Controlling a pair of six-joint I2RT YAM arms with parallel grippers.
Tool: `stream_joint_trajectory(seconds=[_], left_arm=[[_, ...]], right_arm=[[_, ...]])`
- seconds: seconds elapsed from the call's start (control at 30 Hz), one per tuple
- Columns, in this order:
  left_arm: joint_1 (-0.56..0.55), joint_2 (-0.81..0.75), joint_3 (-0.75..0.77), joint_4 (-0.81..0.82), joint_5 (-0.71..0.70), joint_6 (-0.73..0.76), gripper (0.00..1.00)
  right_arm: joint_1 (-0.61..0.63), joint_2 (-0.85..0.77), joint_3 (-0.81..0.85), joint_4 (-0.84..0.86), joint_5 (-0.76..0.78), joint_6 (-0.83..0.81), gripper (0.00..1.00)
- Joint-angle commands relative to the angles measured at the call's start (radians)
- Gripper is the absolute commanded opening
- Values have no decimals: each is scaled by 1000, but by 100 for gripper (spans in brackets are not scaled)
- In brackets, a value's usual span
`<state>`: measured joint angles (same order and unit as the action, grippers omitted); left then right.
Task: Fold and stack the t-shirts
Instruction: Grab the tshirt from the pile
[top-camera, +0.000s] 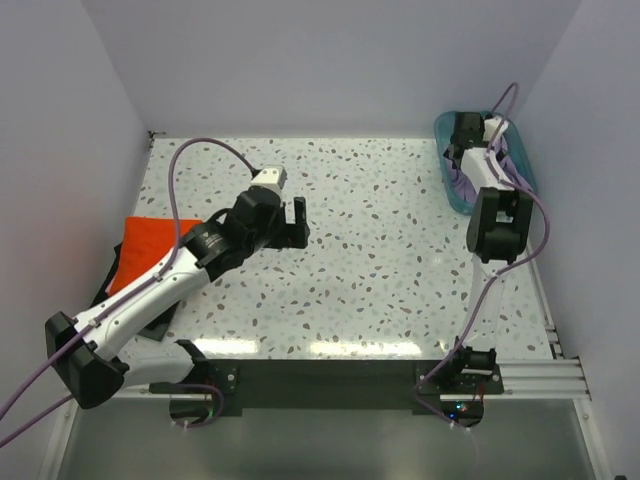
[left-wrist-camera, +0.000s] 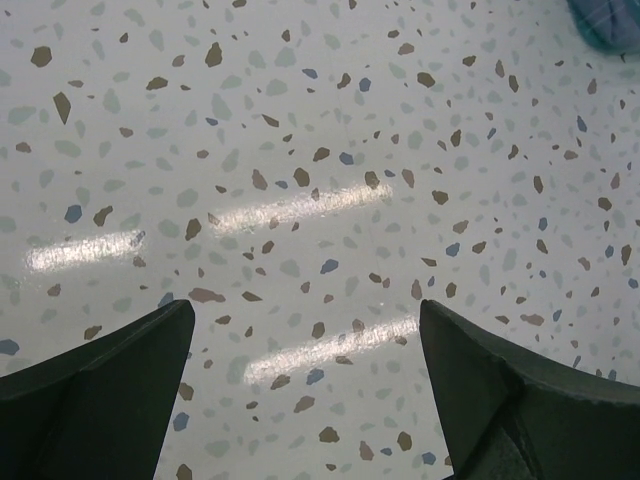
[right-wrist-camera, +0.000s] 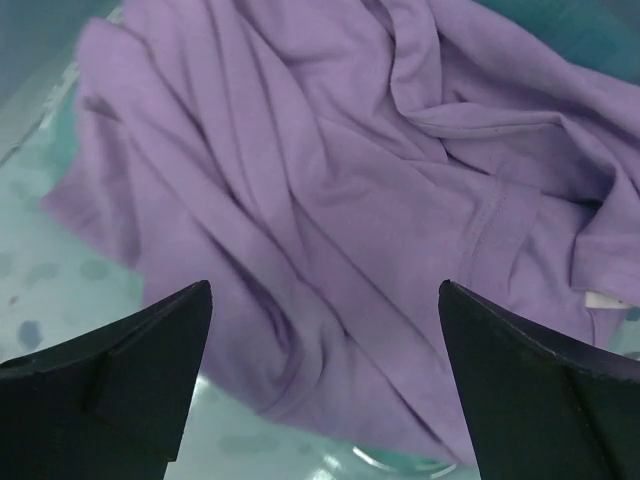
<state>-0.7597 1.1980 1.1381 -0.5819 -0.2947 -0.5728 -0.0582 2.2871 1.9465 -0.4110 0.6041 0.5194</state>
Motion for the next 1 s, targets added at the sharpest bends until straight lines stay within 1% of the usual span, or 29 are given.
stream_joint_trajectory(seconds=[0.0, 0.23, 0.4, 0.5, 0.53, 0.7, 0.8, 0.87, 0.9, 0.97], left_arm=[[36, 14, 32, -19, 72, 39, 100], [105, 18, 17, -3, 115, 68, 100], [125, 32, 8, 10, 138, 74, 100], [129, 40, 5, 17, 150, 76, 100], [131, 41, 3, 20, 152, 77, 100], [137, 49, 3, 25, 155, 80, 100], [140, 55, 3, 30, 163, 79, 100], [142, 63, 3, 33, 167, 79, 100], [143, 67, 5, 34, 169, 79, 100], [145, 74, 5, 39, 173, 77, 100]], right_arm=[[-26, 46, 91, 25, 63, 36, 99], [-34, 129, 158, 23, 31, 21, 97], [-37, 161, 157, 20, 5, 24, 92], [-37, 176, 161, 14, -4, 16, 91], [-37, 181, 167, 12, -10, 13, 88], [-37, 198, 187, 1, -35, 4, 82], [-37, 213, 201, -6, -43, -7, 74], [-42, 219, 209, -14, -52, -7, 66], [-45, 222, 209, -12, -55, -9, 56], [-49, 218, 210, -14, -56, -9, 42]])
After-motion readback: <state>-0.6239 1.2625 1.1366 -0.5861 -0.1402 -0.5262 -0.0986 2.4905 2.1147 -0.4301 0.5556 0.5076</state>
